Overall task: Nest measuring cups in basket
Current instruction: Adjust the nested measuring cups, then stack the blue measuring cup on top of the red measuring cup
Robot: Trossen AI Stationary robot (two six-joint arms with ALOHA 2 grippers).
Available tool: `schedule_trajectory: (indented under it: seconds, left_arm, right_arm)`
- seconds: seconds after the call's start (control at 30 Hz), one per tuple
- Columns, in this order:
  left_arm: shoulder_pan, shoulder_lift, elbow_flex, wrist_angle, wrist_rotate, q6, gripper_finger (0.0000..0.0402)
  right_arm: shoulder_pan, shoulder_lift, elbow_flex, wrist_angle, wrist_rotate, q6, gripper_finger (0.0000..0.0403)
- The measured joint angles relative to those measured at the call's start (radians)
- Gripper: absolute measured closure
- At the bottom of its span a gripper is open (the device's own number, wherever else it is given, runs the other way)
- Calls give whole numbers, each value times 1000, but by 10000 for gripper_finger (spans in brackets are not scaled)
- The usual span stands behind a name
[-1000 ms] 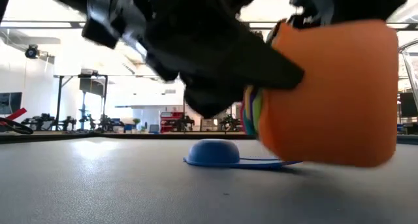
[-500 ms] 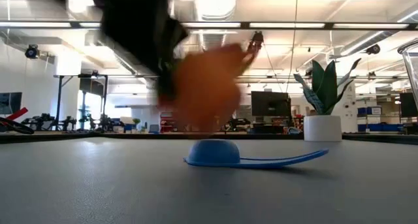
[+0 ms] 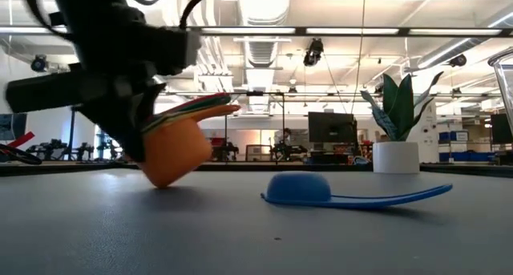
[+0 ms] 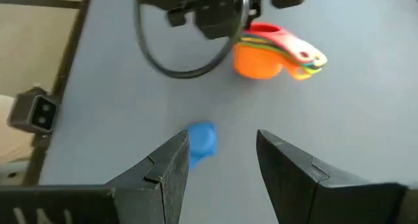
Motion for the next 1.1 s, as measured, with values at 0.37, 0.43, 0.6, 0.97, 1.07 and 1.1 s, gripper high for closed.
schedule_trajectory:
  seconds: [0.37,0.43,0.6,0.97,1.07,1.1]
  left_arm:
    - [-1,3,99,-156,94,133,354]
    - [0,6,105,-145,116,140,354]
    - [0,10,104,-132,115,121,277]
    - [-3,7,157,-140,109,92,139]
    - [-8,-6,192,-164,93,81,142]
    - [-12,-10,202,-167,82,79,144]
  right_arm:
    - [-1,1,-1,2,4,-2,236]
    - [-1,1,-2,2,3,2,236]
    - [-2,1,-2,2,4,3,236]
    - [-2,1,-7,1,4,8,236]
    - [-2,1,-11,1,3,9,236]
    - [-2,1,-13,0,4,9,236]
